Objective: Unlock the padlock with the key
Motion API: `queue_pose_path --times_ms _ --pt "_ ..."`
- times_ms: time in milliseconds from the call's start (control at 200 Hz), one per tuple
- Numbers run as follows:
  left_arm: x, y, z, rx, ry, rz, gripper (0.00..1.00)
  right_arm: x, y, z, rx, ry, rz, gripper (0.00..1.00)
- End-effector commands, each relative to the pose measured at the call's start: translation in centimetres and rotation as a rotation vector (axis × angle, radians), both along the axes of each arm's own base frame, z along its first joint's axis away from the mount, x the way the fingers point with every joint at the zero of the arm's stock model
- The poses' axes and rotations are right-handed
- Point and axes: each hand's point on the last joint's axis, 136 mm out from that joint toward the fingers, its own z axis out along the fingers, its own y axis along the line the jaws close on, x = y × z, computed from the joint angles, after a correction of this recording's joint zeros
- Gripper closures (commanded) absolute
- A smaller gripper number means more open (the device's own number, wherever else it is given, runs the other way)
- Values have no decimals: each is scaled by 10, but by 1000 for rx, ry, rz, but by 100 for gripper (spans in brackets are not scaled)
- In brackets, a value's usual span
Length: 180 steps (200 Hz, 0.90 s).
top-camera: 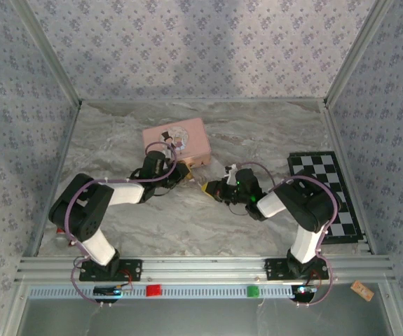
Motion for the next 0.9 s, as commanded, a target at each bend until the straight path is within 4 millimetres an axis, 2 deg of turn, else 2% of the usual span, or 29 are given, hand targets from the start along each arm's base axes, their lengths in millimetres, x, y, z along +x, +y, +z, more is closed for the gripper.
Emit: queue_pose_path --times_ms 0,500,895 --pt "1 -15 22 -121 -56 -22 89 2 3 5 49 11 -22 100" --pt "0 -16 12 -186 -61 -10 95 7 7 -1 147 96 -50 100" --pt "-1 -17 9 -180 -50 -14 96 14 9 6 218 94 -55 100"
